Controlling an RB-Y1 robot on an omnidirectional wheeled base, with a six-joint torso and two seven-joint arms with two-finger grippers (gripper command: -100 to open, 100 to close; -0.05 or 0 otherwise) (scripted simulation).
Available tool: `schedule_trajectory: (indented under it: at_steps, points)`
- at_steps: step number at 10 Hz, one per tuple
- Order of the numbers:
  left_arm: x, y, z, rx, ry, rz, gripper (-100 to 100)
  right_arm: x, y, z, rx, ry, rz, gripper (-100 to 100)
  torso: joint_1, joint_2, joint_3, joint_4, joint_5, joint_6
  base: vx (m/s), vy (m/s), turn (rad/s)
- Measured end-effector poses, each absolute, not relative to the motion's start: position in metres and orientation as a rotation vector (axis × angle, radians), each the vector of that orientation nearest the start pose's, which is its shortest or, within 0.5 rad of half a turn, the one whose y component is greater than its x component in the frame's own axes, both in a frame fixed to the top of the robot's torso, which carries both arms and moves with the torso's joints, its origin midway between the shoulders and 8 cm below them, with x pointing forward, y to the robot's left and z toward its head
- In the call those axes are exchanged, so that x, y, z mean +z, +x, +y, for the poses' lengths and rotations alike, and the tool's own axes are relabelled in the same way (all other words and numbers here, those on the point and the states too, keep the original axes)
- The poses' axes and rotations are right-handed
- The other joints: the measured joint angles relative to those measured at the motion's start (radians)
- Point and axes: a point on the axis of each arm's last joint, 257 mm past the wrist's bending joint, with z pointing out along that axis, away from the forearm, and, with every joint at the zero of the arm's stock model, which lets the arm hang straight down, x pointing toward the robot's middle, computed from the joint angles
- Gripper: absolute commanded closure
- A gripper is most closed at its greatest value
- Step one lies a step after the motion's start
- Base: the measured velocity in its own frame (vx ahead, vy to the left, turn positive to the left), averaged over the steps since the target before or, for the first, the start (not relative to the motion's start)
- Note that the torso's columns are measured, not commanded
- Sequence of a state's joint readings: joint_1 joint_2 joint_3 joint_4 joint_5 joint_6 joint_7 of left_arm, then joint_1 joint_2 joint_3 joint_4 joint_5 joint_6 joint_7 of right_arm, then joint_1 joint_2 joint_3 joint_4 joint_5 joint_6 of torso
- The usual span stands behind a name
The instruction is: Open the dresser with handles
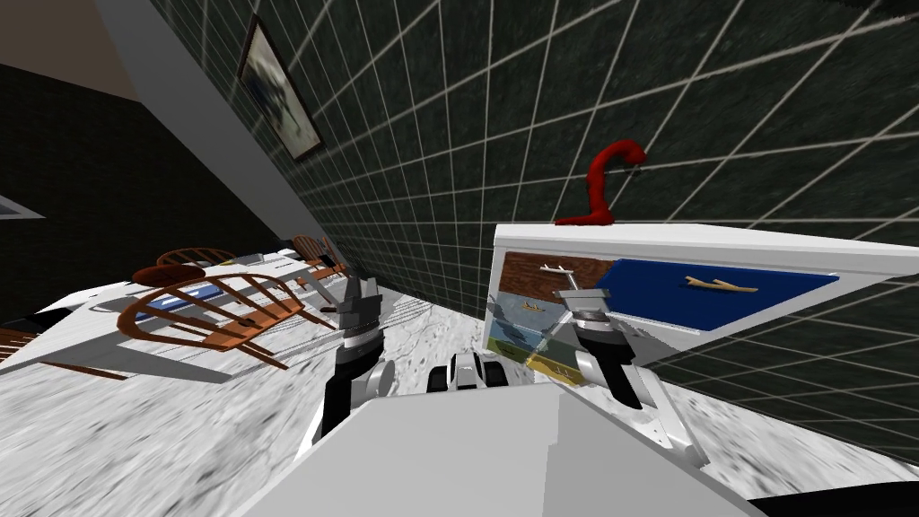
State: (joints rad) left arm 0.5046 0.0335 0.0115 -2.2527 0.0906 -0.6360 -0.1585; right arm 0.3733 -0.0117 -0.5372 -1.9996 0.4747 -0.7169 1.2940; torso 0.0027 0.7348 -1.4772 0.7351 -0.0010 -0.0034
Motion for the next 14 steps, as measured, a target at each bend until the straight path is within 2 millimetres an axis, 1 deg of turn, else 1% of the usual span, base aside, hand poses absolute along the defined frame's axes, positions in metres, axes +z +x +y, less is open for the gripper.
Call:
schedule_trajectory:
  at_steps: [1,2,5,7,8,9,14]
  points:
    - [0.036,0.323,0.29,-1.215,-0.554,0.543,0,-0.032,0.341,-0.396,-0.632,-0.265,0.896,100,-0.001,-0.001,-0.001,0.001,0.001,0.002,-0.025,-0.001,0.001]
    - [0.036,0.323,0.29,-1.215,-0.554,0.543,0,-0.033,0.341,-0.395,-0.632,-0.267,0.895,-100,-0.002,0.0,-0.001,0.002,0.001,0.003,-0.001,0.008,-0.002]
    - [0.036,0.323,0.29,-1.215,-0.554,0.543,0,-0.028,0.34,-0.4,-0.657,-0.329,0.903,-100,-0.002,0.002,0.0,0.002,0.001,0.003,0.013,0.021,-0.004]
    - [0.036,0.323,0.29,-1.215,-0.554,0.543,0,-0.027,0.336,-0.408,-0.689,-0.372,0.928,-100,-0.001,0.003,0.001,0.003,0.001,0.003,0.028,0.06,-0.013]
    - [0.036,0.323,0.29,-1.215,-0.554,0.543,0,-0.027,0.33,-0.416,-0.717,-0.394,0.953,-100,-0.001,0.003,0.001,0.003,0.002,0.004,0.031,0.065,-0.013]
    - [0.036,0.323,0.29,-1.215,-0.554,0.543,0,-0.029,0.328,-0.423,-0.738,-0.405,0.976,-100,-0.002,0.003,0.001,0.003,0.001,0.003,0.026,0.056,-0.001]
    - [0.036,0.323,0.29,-1.215,-0.554,0.543,0,-0.035,0.308,-0.451,-0.837,-0.438,1.079,-100,-0.003,0.003,0.001,0.003,0.001,0.003,0.027,0.055,-0.009]
